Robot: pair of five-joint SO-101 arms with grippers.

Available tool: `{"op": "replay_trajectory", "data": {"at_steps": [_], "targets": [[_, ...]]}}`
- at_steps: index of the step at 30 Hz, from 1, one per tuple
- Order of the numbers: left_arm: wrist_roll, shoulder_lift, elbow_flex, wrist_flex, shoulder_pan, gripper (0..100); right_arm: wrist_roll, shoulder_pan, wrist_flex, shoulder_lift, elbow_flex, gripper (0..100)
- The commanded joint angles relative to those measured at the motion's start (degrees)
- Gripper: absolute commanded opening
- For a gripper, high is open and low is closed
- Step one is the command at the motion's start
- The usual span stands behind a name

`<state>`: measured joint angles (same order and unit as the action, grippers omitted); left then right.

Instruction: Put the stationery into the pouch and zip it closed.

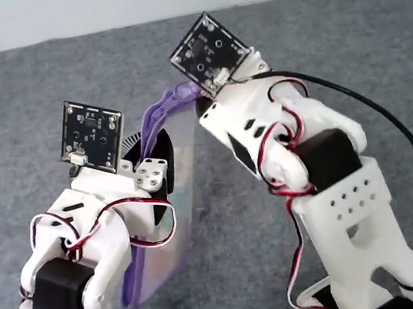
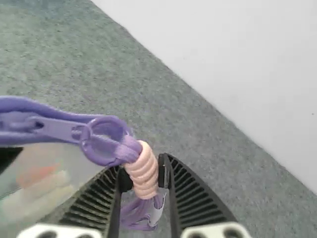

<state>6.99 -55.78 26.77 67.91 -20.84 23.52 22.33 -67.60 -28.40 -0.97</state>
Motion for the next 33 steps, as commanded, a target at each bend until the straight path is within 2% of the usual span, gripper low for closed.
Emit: {"op": "replay_trajectory", "data": {"at_steps": [1, 10, 15, 20, 33], "targets": [[-0.2, -2.2, -0.9, 0.6, 0.1, 1, 0.0, -5.2, 2.8, 1.9, 1.6, 0.6], [2.7, -2.2, -5.2, 2.5, 0.1, 1, -1.8, -9.6, 3.6, 6.3, 1.3, 0.6], [3.9, -2.2, -7.3, 2.5, 0.2, 1, -1.3, -12.1, 4.3, 5.9, -4.4, 0.6], [3.9, -2.2, -10.9, 4.7, 0.2, 1, -1.2, -15.7, 9.6, 5.8, -11.2, 0.6], [5.4, -2.2, -20.1, 7.2, 0.3, 1, -1.1, -19.6, 18.5, 6.3, -23.5, 0.6]]}}
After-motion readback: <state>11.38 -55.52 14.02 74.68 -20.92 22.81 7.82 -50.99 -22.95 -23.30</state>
